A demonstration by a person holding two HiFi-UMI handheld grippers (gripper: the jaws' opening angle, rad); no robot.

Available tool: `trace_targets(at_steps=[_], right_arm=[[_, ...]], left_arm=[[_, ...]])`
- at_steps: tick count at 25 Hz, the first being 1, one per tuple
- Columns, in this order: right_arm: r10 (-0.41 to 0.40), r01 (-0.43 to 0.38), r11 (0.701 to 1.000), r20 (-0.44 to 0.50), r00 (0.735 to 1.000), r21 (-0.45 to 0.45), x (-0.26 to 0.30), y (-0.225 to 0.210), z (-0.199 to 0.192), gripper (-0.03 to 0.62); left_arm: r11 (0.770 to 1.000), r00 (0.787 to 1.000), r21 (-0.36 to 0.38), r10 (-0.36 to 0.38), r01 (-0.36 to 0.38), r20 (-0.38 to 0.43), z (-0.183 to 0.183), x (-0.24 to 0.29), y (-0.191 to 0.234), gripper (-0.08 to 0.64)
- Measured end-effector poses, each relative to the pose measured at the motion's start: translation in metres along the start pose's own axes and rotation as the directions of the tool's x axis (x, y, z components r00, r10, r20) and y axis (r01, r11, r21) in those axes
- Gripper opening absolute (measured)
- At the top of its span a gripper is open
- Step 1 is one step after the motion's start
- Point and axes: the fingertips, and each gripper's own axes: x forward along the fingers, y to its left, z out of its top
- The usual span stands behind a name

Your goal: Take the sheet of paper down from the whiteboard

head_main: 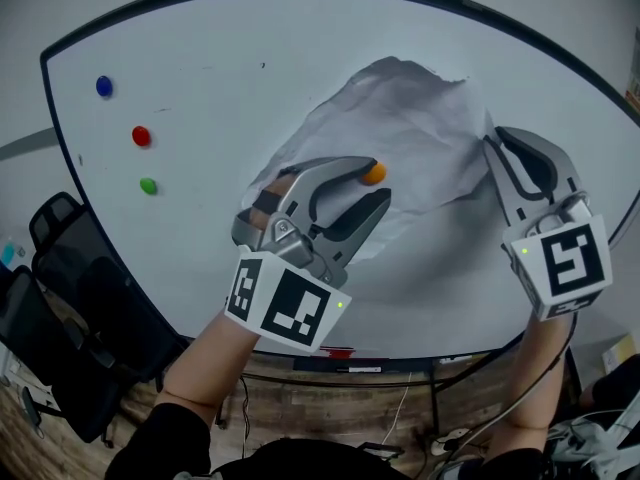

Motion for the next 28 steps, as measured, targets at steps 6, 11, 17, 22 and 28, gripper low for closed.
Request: trace_targets(at_steps=[6,11,17,22,28], right_arm=[[0.008,-0.008,1.000,-0.002,1.000,0.002,-0.001,0.001,0.003,0.044],[0.016,-0.016,1.000,0.007,1.000,0.004,-0.002,0.003,0.005,0.038],[0.018,-0.018,1.000,0.018,1.000,0.017,-0.003,0.003,0.005,0.034],[0.017,-0.017,1.000,0.023,1.000,0.023,-0.003,0.003,0.003,0.031],[0.009,-0.010,1.000,0.028,1.000,0.024,-0.001,0.002,0.001,0.028]], left_arm=[[0.999,0.999,0.036,0.012,-0.010,-0.049,-0.005,0.002,0.003,0.149],[0.995,0.993,0.099,0.023,-0.011,-0.114,-0.011,0.008,0.001,0.153],[0.993,0.988,0.121,0.008,0.011,-0.156,-0.016,0.013,-0.001,0.155],[0.994,0.987,0.107,0.006,0.011,-0.161,-0.018,0.015,0.000,0.155],[0.992,0.986,0.123,0.005,0.016,-0.168,-0.018,0.015,-0.002,0.151]])
